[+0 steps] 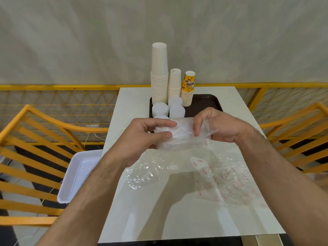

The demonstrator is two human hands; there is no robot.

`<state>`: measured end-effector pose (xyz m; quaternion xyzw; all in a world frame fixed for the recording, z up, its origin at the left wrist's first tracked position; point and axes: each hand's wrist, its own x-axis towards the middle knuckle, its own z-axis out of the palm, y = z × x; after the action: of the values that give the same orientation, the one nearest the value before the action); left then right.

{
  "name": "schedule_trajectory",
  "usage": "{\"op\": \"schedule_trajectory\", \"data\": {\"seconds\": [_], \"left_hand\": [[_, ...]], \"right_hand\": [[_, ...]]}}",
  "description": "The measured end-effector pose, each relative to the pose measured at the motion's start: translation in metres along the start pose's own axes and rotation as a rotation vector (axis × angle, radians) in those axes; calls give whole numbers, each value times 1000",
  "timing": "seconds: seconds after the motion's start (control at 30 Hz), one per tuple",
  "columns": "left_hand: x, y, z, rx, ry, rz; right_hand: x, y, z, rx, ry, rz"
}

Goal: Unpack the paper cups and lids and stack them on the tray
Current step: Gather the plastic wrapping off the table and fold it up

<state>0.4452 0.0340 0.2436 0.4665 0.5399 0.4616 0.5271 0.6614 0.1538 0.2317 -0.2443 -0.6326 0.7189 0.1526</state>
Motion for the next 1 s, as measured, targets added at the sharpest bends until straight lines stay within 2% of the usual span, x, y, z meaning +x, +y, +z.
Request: {"op": "schedule_trajectory", "data": {"seconds": [0.3,0.47,0.53,0.6,0.7,1.0], "left_hand": [[-10,11,-2,167,-17,-12],[-17,23,-3,409,-20,33],[-15,26,1,527,-39,69],[-13,29,5,580,-54,92],[-12,30,2,512,-83,84],[-25,22,-3,358,-178,-10]], "right_hand": [[1,2,-4,-168,-24,-7],[-14,-22,-27,-9,-283,-35],[-3,-34,-17,-95,-230,-7],[13,-42,5,-330,-189,88],[26,-42,26,-679,-180,203],[7,-28,33,-679,-88,254]]}}
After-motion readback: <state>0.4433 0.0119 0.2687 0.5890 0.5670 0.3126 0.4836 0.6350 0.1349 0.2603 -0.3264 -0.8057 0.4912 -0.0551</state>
